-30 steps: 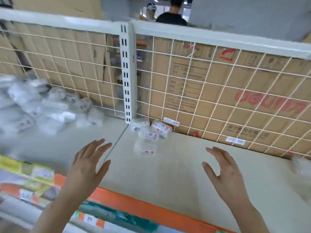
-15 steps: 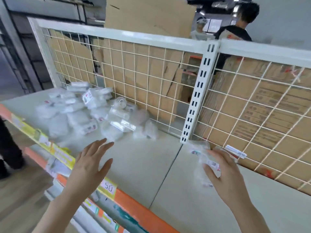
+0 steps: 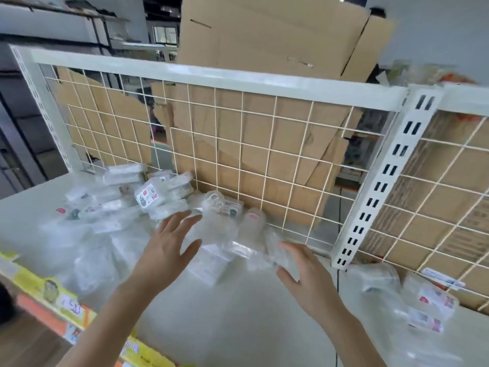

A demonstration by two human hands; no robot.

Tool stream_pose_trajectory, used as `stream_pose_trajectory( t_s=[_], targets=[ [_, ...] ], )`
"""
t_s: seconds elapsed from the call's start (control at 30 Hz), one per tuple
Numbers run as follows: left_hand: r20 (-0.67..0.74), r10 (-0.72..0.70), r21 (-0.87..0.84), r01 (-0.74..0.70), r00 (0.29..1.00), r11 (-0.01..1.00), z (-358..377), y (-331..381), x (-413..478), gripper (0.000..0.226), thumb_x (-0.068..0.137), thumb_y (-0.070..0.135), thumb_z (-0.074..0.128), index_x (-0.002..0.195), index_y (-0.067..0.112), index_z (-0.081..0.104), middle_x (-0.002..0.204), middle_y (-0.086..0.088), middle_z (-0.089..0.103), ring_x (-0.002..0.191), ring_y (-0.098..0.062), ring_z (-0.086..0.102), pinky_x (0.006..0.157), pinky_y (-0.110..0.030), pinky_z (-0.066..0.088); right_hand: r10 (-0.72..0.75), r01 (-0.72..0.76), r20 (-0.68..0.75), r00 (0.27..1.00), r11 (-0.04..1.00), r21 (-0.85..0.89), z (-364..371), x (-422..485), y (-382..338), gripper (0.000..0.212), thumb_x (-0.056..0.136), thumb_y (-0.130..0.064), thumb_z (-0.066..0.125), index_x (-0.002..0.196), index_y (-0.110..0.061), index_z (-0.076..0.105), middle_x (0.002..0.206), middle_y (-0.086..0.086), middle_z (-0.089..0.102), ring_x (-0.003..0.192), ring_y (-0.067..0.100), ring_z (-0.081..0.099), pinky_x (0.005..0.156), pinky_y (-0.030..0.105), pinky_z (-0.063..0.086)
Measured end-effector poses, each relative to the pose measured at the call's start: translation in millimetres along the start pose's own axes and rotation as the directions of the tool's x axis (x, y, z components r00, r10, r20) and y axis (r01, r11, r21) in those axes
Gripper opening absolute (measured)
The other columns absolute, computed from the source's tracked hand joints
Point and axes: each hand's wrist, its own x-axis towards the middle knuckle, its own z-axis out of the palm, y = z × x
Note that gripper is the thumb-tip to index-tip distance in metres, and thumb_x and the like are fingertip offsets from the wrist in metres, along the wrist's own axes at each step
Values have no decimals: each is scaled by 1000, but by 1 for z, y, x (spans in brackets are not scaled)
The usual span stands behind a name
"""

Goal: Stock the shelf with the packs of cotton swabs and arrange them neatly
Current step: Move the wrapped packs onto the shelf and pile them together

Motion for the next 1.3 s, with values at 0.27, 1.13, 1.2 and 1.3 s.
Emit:
stream_pose_trajectory(
  t_s=[0.27, 1.13, 1.2, 1.3],
  targets=[
    [237, 140, 84, -164, 961, 983, 31, -13, 62, 67, 85, 63, 32, 121, 17, 65, 119, -6, 65, 104, -30, 61, 84, -42, 51, -6, 28, 103, 995, 978, -207, 48, 35, -29, 81, 74, -62, 4, 138, -29, 42, 135, -4, 52, 123, 16, 48, 99, 30, 32],
    [136, 130, -152, -109, 982, 982, 25, 0, 50, 70, 72, 62, 48, 124, 16, 60, 116, -6, 59, 102, -32, 53, 89, -34, 36, 271, -248, -207, 940, 960, 133, -19, -26, -15, 54, 78, -28, 74, 126, -29, 50, 114, -6, 42, 100, 7, 46, 76, 15, 32],
    [138, 173, -181, -147, 975, 972, 24, 10, 42, 68, 73, 61, 46, 124, 17, 60, 115, -3, 59, 103, -30, 53, 91, -31, 33, 313, -282, -265, 912, 948, 150, -34, -48, -5, 57, 74, -22, 77, 125, -27, 52, 114, -5, 42, 89, 3, 45, 72, 13, 34],
    [151, 247, -231, -209, 957, 950, 29, 35, 28, 65, 76, 58, 47, 124, 17, 59, 116, -2, 58, 106, -30, 54, 93, -38, 38, 364, -328, -351, 862, 931, 160, -55, -84, 7, 53, 75, -19, 77, 122, -27, 53, 115, -4, 44, 85, 2, 50, 72, 15, 38]
  ],
)
